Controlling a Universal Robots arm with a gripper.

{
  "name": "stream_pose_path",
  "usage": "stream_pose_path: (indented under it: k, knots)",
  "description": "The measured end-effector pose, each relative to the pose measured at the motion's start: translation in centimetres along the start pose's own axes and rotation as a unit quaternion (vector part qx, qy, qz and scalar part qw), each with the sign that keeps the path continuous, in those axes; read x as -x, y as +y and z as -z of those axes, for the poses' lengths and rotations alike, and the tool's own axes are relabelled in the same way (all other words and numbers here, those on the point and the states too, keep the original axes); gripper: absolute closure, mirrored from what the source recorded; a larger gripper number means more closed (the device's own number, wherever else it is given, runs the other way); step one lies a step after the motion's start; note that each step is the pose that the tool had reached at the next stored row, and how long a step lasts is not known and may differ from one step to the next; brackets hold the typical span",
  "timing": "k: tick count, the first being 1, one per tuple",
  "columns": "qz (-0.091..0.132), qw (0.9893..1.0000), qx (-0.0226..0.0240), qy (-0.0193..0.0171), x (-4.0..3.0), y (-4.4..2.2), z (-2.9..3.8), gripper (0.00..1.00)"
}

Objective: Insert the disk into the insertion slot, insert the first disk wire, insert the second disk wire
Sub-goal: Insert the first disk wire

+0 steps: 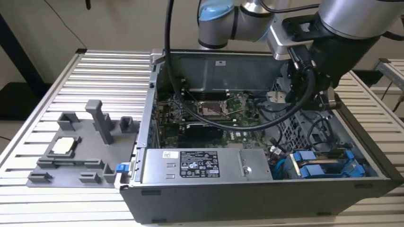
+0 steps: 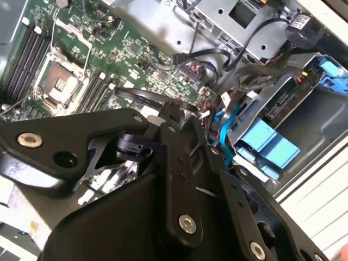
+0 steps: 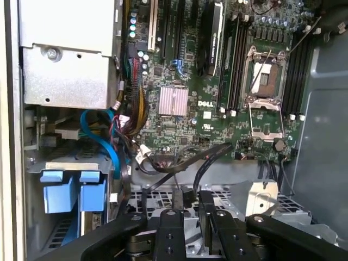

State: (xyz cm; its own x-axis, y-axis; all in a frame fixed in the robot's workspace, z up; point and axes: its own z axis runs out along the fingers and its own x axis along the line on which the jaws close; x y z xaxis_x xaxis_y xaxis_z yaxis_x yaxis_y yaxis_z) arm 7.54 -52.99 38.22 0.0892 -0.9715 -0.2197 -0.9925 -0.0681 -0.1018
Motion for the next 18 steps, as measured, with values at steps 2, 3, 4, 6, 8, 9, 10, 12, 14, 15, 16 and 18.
stream_pose_path:
  k: [2,3,4,6,8,9,10,12,14,15,16,18]
  knots:
    - [0.004,1.0000,0.0015,0.0012,-0.01,0.02,-0.07,0.74]
    - [0.005,1.0000,0.0024,0.0024,-0.02,0.02,-0.10,0.74]
    - [0.006,1.0000,0.0030,0.0031,-0.03,0.04,-0.16,0.74]
    - [0.006,1.0000,0.0035,0.0045,-0.04,0.10,-0.24,0.74]
    - [0.006,1.0000,0.0037,0.0054,-0.04,0.21,-0.32,0.74]
    - [0.006,1.0000,0.0037,0.0060,-0.04,0.28,-0.34,0.74]
    - [0.006,1.0000,0.0038,0.0065,-0.03,0.33,-0.37,0.74]
    - [0.006,0.9999,0.0038,0.0070,-0.02,0.46,-0.40,0.74]
    - [0.006,0.9999,0.0039,0.0076,0.01,0.65,-0.40,0.74]
    - [0.006,0.9999,0.0039,0.0077,0.02,0.72,-0.41,0.74]
    - [0.006,0.9999,0.0039,0.0078,0.02,0.77,-0.41,0.74]
    - [0.006,0.9999,0.0039,0.0080,0.02,0.77,-0.41,0.74]
